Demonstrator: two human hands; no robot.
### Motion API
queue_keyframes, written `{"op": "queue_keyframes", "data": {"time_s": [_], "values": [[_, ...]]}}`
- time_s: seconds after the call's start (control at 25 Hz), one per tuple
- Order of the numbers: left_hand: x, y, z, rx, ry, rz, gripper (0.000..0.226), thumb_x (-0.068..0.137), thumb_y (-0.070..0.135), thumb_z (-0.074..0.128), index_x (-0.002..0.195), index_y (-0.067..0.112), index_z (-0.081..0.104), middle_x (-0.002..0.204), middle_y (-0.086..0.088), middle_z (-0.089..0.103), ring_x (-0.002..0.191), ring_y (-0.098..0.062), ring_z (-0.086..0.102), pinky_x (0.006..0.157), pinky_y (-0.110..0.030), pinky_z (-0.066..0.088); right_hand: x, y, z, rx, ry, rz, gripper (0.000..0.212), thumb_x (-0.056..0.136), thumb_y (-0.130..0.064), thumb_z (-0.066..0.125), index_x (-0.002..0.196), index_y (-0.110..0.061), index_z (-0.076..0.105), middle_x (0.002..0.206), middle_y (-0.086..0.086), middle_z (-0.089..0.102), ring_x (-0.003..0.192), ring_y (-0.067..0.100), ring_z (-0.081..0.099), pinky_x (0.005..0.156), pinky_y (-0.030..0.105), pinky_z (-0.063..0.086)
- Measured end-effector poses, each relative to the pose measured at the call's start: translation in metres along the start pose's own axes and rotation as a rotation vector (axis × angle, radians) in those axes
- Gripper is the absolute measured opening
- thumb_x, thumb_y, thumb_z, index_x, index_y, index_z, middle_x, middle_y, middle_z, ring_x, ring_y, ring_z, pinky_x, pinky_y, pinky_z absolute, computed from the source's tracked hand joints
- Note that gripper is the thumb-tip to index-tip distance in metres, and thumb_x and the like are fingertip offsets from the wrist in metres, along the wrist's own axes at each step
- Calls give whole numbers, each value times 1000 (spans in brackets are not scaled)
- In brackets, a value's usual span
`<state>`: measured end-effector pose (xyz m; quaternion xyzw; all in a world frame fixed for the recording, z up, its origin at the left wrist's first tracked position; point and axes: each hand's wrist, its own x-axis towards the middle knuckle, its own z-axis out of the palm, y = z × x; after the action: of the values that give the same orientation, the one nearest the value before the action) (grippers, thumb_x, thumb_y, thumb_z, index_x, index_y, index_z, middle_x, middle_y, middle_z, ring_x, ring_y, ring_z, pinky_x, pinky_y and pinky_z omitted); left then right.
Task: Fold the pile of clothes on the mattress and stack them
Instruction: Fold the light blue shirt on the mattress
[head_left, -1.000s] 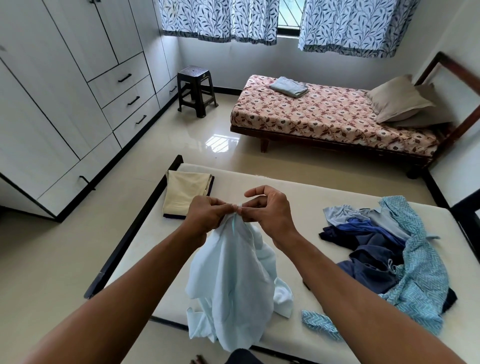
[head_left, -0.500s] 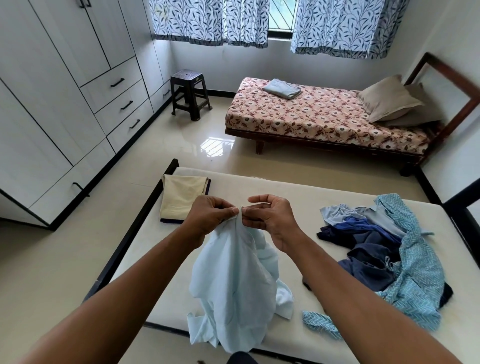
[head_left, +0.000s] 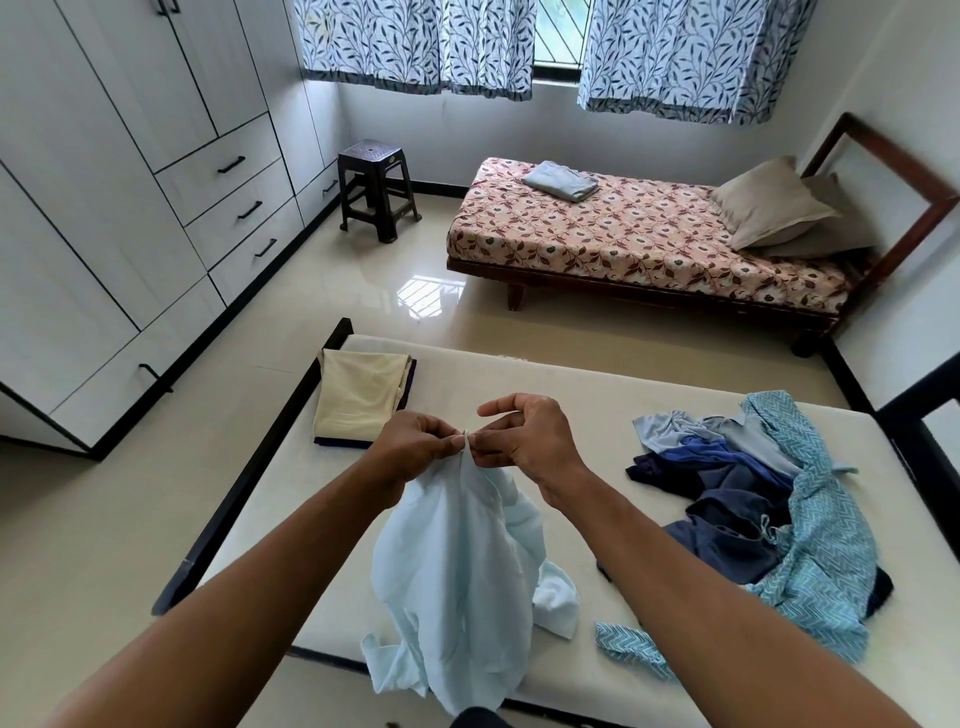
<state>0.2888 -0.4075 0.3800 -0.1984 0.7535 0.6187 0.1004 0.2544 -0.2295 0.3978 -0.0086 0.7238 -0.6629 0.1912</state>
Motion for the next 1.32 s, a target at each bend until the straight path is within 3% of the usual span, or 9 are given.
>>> {"op": "queue_keyframes", "data": {"time_s": [0.24, 0.36, 0.56, 0.72, 0.84, 0.92, 1.08, 1.16, 1.32], "values": [[-4, -11, 17, -205, 115, -94, 7, 85, 0, 80, 85, -7, 77, 81, -20, 75, 74, -27, 70, 71, -33, 59, -4, 2, 6, -378, 72, -255, 30, 72, 3, 81, 95, -10, 68, 68, 3, 75, 59, 20, 73, 66, 40, 65], [-4, -12, 21, -205, 146, -95, 6, 84, -3, 79, 78, -2, 77, 78, -18, 75, 76, -27, 71, 75, -34, 59, -5, 9, 10, -596, 80, -439, 29, 71, -6, 81, 93, -19, 67, 67, -7, 71, 62, 8, 68, 68, 34, 60], [-4, -8, 18, -198, 127, -90, 17, 84, -9, 75, 72, 4, 76, 72, -13, 73, 72, -22, 69, 72, -30, 58, -4, 10, 11, -871, 66, -670, 24, 77, -18, 76, 96, -24, 63, 70, -9, 67, 65, 12, 64, 64, 33, 55], [-3, -12, 8, -157, 70, -44, 10, 86, 0, 79, 77, 6, 78, 82, -15, 75, 83, -27, 68, 86, -42, 58, 2, 4, 8, -635, 84, -436, 30, 71, -9, 83, 94, -19, 66, 70, -7, 73, 65, 8, 70, 68, 30, 60], [-4, -11, 4, -108, 67, -12, 15, 84, 3, 82, 71, 10, 77, 72, -7, 74, 77, -22, 67, 74, -32, 57, 2, 7, 4, -101, 85, -4, 44, 66, 0, 94, 100, -6, 67, 77, 8, 78, 72, 23, 76, 70, 36, 65], [-3, -10, 7, -51, 127, -28, 20, 80, 2, 85, 65, 12, 76, 64, -3, 73, 70, -19, 67, 68, -27, 56, 1, 13, 6, -66, 104, 71, 45, 66, 0, 94, 102, -5, 67, 80, 11, 78, 74, 25, 77, 70, 35, 65], [1, -7, 20, -63, 233, -118, 14, 75, -2, 84, 66, 7, 78, 69, -10, 73, 72, -27, 68, 70, -35, 56, -3, 21, 15, -358, 185, -62, 34, 69, -3, 91, 88, -17, 66, 75, -4, 76, 72, 7, 74, 65, 16, 56], [4, -4, 22, -180, 210, -177, 8, 77, 0, 81, 78, -5, 76, 75, -16, 70, 71, -28, 64, 67, -35, 51, -3, 22, 16, -466, 234, -190, 33, 69, -7, 88, 82, -23, 62, 70, -9, 74, 68, 1, 70, 68, 19, 55], [0, 1, 27, -313, 120, -170, 33, 76, 16, 91, 88, -10, 75, 77, -18, 72, 66, -23, 66, 61, -28, 53, -3, 19, 17, -672, 222, -442, 31, 68, -5, 78, 82, -23, 57, 69, -9, 68, 64, 11, 65, 61, 31, 54]]}}
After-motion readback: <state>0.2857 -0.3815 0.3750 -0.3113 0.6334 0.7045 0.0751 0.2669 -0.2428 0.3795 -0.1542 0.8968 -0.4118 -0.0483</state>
